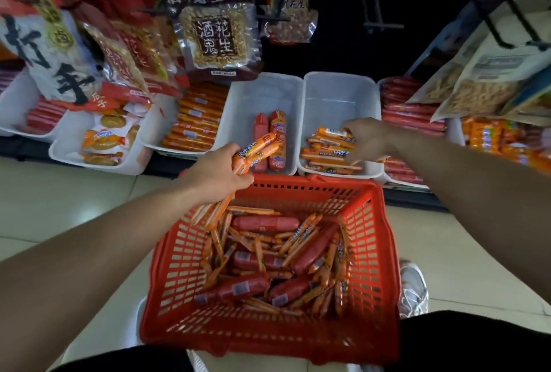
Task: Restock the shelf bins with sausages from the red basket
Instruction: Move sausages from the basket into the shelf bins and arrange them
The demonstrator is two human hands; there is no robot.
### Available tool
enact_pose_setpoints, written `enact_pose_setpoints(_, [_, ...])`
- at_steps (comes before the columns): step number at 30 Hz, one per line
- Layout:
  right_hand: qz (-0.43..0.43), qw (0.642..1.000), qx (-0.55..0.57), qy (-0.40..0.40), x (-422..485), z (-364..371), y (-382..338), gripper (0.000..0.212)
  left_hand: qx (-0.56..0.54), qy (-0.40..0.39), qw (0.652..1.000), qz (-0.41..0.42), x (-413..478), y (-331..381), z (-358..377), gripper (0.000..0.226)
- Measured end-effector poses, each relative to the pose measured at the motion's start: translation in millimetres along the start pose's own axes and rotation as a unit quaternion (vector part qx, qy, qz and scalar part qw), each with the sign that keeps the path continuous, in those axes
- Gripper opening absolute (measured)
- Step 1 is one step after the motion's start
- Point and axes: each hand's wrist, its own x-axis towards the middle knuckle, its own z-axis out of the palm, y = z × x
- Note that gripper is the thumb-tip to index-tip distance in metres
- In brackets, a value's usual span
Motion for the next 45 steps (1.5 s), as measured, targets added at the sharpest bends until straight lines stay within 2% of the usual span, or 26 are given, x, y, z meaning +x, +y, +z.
enact_pose_setpoints(6, [0.021,0.998,0.004,-0.054,61,44,21,0.049,-0.03,0.016,0.999,-0.025,39,-6,23,0.029])
enact_pose_setpoints(8, [0.033,0.998,-0.005,-0.055,69,60,26,0.061,-0.052,0.029,0.998,-0.032,46,-9,27,0.026])
enact_pose_setpoints(11, [0.034,0.998,-0.025,-0.047,77,74,29,0.065,-0.074,0.05,0.995,-0.038,51,-14,32,0.023])
enact_pose_setpoints(14, [0.021,0.999,0.027,-0.032,82,73,27,0.074,-0.083,0.061,0.994,-0.043,51,-16,32,0.025])
enact_pose_setpoints(18, [0.014,0.991,0.133,-0.018,77,66,29,0.059,-0.087,0.067,0.993,-0.047,52,-13,30,0.029])
enact_pose_setpoints(22, [0.024,0.981,0.172,0.084,62,56,41,0.023,-0.059,0.056,0.996,-0.04,56,-4,26,0.029])
enact_pose_setpoints(30, [0.065,0.931,0.272,0.234,14,55,89,0.019,0.011,0.021,0.999,0.046,97,71,27,0.035])
enact_pose_setpoints(33, [0.08,0.931,0.267,0.236,1,76,109,0.022,0.061,-0.003,0.994,0.086,128,107,43,0.049])
enact_pose_setpoints(37, [0.09,0.936,0.261,0.218,-9,97,130,0.017,0.099,-0.039,0.988,0.116,166,142,74,0.056])
enact_pose_setpoints(40, [0.11,0.933,0.266,0.218,-11,101,140,0.017,0.101,-0.062,0.988,0.103,187,147,100,0.059])
enact_pose_setpoints(45, [0.109,0.93,0.281,0.209,-6,102,139,0.015,0.179,-0.14,0.969,0.101,198,130,134,0.073])
